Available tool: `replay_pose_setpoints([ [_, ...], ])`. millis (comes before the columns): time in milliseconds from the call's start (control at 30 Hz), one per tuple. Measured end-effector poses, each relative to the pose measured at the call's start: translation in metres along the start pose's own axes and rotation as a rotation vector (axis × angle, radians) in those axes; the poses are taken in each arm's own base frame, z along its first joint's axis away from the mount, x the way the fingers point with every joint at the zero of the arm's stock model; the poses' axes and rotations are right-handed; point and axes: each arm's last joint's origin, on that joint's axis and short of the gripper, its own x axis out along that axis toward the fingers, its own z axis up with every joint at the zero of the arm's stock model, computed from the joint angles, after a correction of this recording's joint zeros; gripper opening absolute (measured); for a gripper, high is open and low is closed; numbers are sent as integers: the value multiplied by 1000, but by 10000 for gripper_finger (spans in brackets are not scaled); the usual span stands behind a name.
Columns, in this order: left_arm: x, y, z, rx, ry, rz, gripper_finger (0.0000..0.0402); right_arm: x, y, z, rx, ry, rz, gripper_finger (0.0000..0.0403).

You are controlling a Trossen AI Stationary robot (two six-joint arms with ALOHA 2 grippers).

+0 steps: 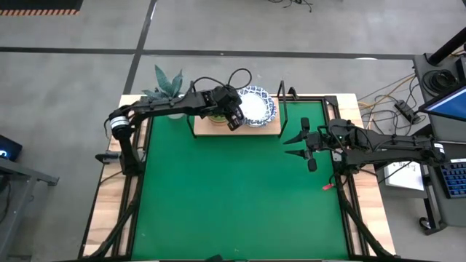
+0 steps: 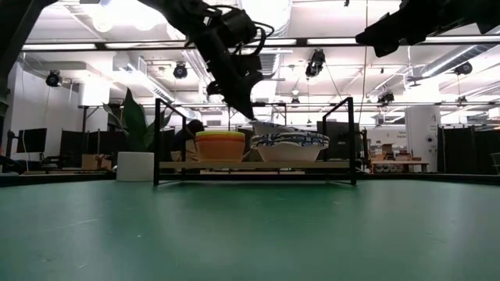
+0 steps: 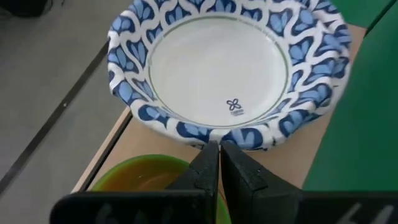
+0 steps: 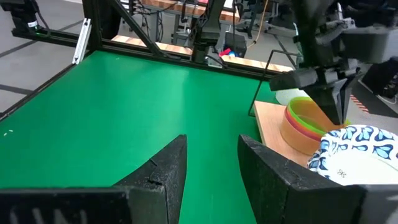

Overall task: Place and stack bowls onto a shelf
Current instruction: Stack the blue patterned bowl on top of the other blue patterned bowl on the shelf

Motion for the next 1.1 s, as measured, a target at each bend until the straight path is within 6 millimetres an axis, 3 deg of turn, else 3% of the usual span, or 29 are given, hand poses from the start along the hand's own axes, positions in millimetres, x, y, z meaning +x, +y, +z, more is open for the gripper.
replay_pose_setpoints([
  [300,-37,-10,9,15,-88,-17,0,0,0,0,1,0,0,132],
  [667,-83,-69,9,166,-227,-148,0,11,-4,-1,69,15,-54,132],
  [833,-98,-79,-18,159,-317,-190,0,25,-6,-6,125,50,-73,132],
  [1100,-146,-62,-66,137,-583,-236,0,53,-15,-14,225,86,-224,132],
])
